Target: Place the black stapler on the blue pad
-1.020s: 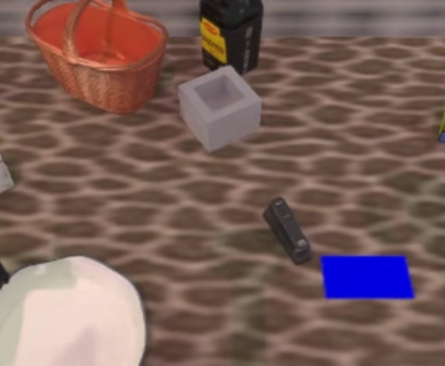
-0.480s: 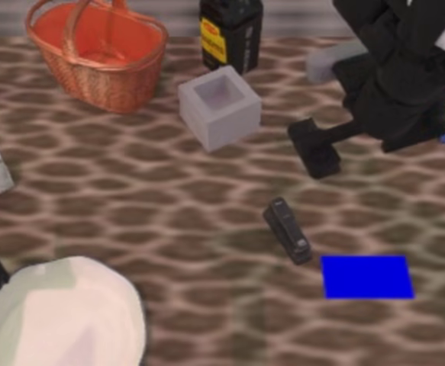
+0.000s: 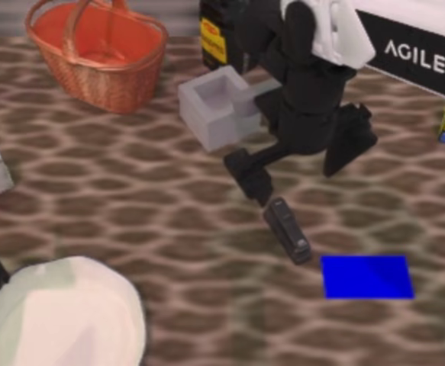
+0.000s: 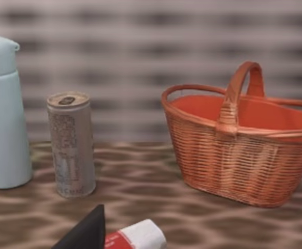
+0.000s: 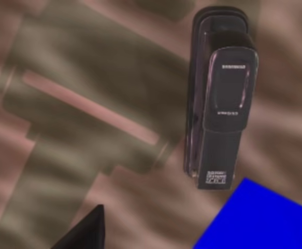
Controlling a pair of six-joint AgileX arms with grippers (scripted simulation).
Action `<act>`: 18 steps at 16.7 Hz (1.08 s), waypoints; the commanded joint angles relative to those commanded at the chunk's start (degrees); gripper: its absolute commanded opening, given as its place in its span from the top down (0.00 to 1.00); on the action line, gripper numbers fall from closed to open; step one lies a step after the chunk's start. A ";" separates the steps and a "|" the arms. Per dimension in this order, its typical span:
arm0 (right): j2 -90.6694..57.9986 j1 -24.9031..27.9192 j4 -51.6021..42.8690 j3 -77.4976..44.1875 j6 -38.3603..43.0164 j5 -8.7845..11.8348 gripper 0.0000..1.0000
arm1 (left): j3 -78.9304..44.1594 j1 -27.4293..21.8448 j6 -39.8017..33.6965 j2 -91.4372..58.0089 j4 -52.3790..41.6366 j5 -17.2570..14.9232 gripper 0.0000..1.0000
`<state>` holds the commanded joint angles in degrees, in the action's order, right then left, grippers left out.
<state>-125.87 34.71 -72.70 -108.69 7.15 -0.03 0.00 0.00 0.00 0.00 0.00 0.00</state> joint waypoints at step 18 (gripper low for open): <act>-5.80 0.23 19.46 13.77 0.23 -0.06 0.00 | 0.00 0.00 0.00 0.00 0.00 0.00 0.00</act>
<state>-131.67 34.94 -53.24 -94.93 7.38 -0.09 0.00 0.00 0.00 0.00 0.00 0.00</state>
